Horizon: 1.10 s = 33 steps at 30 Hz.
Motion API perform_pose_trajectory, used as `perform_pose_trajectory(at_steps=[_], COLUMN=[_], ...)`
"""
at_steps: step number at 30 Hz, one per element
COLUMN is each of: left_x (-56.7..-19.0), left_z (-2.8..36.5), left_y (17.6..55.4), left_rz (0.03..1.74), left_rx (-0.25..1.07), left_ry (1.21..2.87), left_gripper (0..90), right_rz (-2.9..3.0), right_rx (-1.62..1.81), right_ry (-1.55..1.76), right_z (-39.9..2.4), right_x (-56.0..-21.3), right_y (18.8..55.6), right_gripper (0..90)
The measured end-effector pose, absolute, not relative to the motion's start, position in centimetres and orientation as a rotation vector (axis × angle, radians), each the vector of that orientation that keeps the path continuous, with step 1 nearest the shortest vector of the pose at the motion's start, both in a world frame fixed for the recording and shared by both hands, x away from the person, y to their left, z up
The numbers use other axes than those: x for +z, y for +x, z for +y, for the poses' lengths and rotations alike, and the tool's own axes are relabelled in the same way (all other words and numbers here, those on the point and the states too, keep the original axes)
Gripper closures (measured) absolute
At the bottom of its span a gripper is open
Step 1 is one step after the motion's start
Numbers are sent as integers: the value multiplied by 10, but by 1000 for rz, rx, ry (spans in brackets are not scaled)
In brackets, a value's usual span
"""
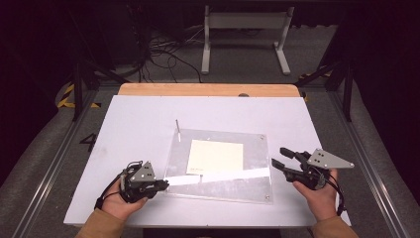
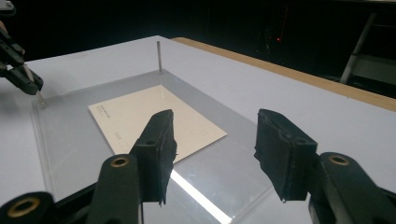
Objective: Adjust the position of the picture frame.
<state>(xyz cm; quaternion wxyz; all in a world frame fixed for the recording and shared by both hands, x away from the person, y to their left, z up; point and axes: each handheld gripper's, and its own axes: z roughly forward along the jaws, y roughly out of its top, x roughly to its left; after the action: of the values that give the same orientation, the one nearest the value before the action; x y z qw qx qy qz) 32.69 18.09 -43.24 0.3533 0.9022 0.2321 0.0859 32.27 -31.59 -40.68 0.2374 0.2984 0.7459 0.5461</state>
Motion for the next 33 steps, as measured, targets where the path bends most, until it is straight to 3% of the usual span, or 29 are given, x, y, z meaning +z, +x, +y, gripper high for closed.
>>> perform_pose_trajectory(at_steps=[9, 22, 33], left_x=[-432, -438, -446], left_z=[199, 199, 198], left_y=[371, 409, 421], left_rz=[845, 1134, 1185], left_rx=[354, 401, 431], left_ry=[2204, 2026, 1981], left_gripper=[848, 833, 832], right_rz=[2061, 2147, 2203], right_rx=[1475, 1451, 1414], right_ry=[824, 787, 777], right_z=[-316, -309, -304], right_x=[-407, -411, -414], right_y=[320, 320, 320], right_gripper=[502, 577, 602])
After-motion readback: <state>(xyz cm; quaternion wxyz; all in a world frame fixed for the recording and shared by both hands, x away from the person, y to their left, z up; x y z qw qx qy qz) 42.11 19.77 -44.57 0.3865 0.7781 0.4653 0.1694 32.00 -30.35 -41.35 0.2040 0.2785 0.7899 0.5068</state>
